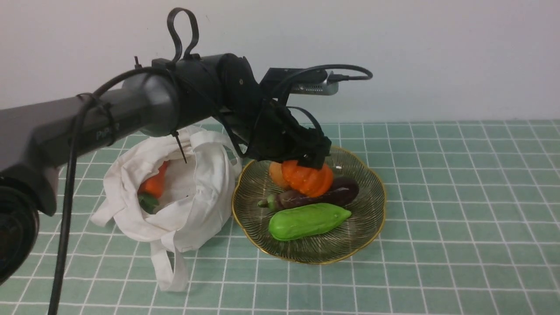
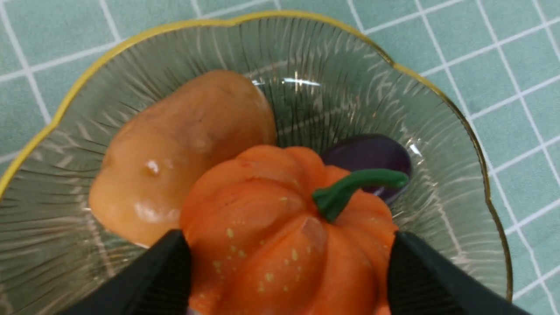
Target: Take vegetables from cloth bag on blue coffee tablecloth place on plate.
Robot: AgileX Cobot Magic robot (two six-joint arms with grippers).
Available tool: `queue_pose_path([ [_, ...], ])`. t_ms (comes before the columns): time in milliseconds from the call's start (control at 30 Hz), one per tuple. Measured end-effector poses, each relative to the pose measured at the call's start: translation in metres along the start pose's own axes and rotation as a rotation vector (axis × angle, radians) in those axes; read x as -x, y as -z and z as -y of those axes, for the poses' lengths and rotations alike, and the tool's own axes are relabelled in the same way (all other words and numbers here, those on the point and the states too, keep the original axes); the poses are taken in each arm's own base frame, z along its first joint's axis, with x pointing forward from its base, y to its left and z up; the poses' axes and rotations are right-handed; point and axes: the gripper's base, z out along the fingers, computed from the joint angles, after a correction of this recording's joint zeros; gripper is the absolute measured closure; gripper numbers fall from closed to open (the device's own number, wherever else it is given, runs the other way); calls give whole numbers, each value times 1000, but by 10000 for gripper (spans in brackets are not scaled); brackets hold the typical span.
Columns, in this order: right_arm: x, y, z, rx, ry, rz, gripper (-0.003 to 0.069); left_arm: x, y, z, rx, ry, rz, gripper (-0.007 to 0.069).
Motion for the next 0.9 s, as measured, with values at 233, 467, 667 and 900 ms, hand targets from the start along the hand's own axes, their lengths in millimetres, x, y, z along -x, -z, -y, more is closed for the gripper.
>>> queue_pose_path([
  [233,0,0,0,0,0,0,673,0,7,2,-3,-11,-16,2],
  [467,0,0,0,0,0,0,673,25,81,20,5,-109,59,29],
  [667,0,0,0,0,0,0,673,26,168,30,109,-196,63,274],
  [900,0,0,0,0,0,0,673,2,253,28,283,-255,52,608],
])
